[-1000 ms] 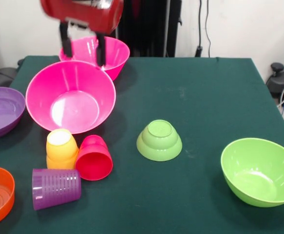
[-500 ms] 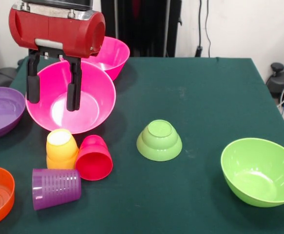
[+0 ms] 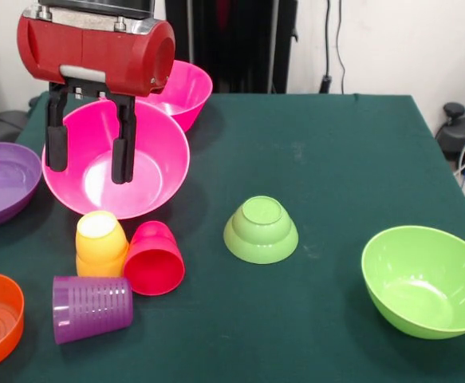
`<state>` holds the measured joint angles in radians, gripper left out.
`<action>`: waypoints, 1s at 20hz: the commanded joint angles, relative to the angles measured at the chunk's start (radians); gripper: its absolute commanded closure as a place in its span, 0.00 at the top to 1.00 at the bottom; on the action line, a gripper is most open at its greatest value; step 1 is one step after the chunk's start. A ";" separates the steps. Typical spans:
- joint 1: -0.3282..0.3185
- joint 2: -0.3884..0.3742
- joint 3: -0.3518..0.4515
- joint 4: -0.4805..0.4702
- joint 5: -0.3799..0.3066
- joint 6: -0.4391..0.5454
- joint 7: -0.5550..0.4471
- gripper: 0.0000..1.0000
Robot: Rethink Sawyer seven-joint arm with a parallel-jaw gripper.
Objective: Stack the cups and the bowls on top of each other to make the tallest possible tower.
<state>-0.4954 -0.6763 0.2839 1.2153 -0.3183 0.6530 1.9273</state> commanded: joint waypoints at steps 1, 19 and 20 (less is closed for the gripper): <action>-0.004 0.035 0.081 0.086 0.009 0.112 -0.126 1.00; -0.050 0.262 0.048 0.038 -0.023 0.160 -0.159 1.00; -0.053 0.271 0.051 0.035 -0.024 0.159 -0.164 1.00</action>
<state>-0.5462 -0.4765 0.2842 1.2144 -0.3073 0.6784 1.9273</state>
